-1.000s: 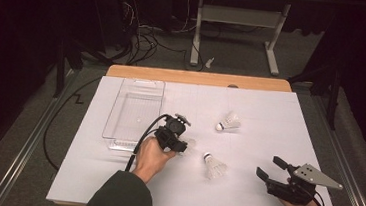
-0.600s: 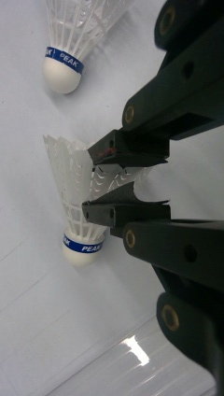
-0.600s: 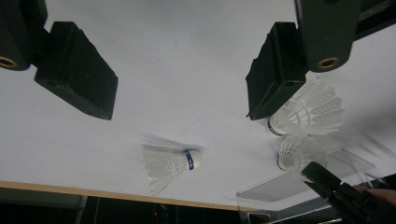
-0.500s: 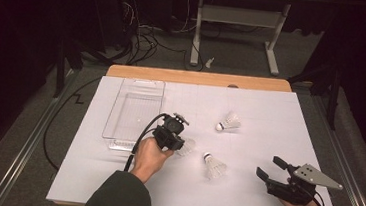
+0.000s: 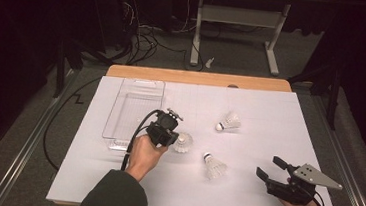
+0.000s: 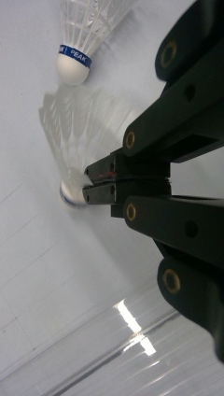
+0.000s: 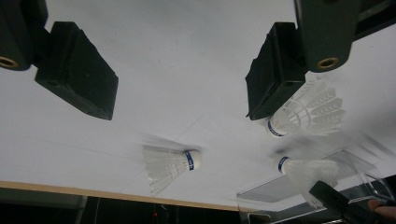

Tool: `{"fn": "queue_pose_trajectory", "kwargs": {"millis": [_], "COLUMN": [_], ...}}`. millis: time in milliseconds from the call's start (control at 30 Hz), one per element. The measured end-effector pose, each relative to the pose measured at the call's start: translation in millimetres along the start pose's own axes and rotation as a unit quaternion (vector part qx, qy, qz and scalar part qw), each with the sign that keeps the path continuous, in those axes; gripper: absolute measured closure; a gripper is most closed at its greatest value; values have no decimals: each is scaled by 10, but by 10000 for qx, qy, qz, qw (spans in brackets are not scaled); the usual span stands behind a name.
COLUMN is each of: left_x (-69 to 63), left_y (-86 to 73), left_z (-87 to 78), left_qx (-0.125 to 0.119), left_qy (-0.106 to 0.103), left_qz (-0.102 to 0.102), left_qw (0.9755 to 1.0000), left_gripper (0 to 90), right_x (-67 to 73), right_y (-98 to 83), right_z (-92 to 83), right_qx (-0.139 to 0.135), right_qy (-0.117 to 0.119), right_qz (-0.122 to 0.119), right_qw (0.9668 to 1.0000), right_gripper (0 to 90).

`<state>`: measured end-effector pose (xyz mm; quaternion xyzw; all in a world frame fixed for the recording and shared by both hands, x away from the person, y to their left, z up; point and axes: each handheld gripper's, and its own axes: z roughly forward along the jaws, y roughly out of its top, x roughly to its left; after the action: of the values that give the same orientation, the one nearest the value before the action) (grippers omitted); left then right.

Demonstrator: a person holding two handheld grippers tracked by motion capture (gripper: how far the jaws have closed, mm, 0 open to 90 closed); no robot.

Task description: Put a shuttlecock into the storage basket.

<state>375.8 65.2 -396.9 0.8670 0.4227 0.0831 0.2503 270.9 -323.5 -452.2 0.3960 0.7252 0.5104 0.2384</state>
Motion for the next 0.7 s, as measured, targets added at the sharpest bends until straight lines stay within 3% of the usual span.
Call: {"fn": "queue_pose_trajectory", "kwargs": {"millis": [700], "left_x": [93], "left_y": [-83], "left_z": [-270], "left_qx": [-389], "left_qy": [-421], "left_qz": [-57], "left_qw": [9983], "left_gripper": [896], "right_x": [6], "right_y": [2], "right_z": [-9], "right_qx": [-45], "right_qy": [15], "right_qz": [8], "right_qw": [10000], "right_gripper": [254]}}
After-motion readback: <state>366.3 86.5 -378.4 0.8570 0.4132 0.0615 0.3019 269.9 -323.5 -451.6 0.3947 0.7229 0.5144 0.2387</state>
